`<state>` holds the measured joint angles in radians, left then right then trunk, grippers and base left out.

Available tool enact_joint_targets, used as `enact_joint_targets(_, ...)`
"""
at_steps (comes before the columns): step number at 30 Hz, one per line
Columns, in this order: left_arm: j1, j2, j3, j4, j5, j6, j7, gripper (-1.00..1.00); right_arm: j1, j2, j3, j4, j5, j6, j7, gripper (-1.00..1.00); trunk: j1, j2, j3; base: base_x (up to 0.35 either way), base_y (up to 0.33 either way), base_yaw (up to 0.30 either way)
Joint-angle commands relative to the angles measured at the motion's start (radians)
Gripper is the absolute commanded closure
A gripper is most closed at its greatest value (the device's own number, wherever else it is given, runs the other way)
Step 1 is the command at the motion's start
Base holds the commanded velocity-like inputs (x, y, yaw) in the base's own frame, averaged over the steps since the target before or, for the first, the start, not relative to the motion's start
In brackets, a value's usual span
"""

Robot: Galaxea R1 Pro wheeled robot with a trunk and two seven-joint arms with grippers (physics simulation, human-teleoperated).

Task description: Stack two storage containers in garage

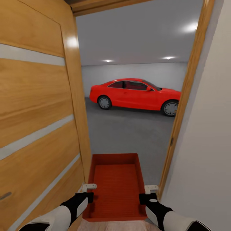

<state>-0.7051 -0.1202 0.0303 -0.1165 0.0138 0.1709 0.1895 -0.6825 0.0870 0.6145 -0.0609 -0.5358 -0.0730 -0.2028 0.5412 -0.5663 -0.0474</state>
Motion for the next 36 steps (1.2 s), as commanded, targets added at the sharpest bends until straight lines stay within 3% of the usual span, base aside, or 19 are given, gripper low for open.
enact_joint_targets(1, 0.000, 0.016, -0.015, -0.005, -0.021, 0.007, 0.016, 1.00, -0.001, -0.001, -0.013, 0.015, -0.020, -0.007, -0.020, 1.00, 0.001, -0.002, -0.002, 0.205, 0.235, -0.006)
enact_joint_targets(19, -0.001, 0.016, -0.016, -0.005, -0.023, 0.006, 0.016, 1.00, -0.001, -0.001, -0.013, 0.015, -0.019, -0.007, -0.020, 1.00, 0.001, -0.002, -0.002, 0.024, 0.024, -0.242)
enact_joint_targets(27, 0.000, 0.016, -0.016, -0.005, -0.024, 0.006, 0.016, 1.00, -0.001, -0.001, -0.013, 0.015, -0.019, -0.007, -0.020, 1.00, 0.001, -0.002, -0.002, 0.013, 0.011, -0.023)
enact_joint_targets(36, -0.001, 0.016, -0.016, -0.005, -0.024, 0.006, 0.016, 1.00, -0.001, -0.001, -0.013, 0.015, -0.019, -0.007, -0.020, 1.00, 0.001, -0.002, -0.002, 0.173, 0.219, 0.000)
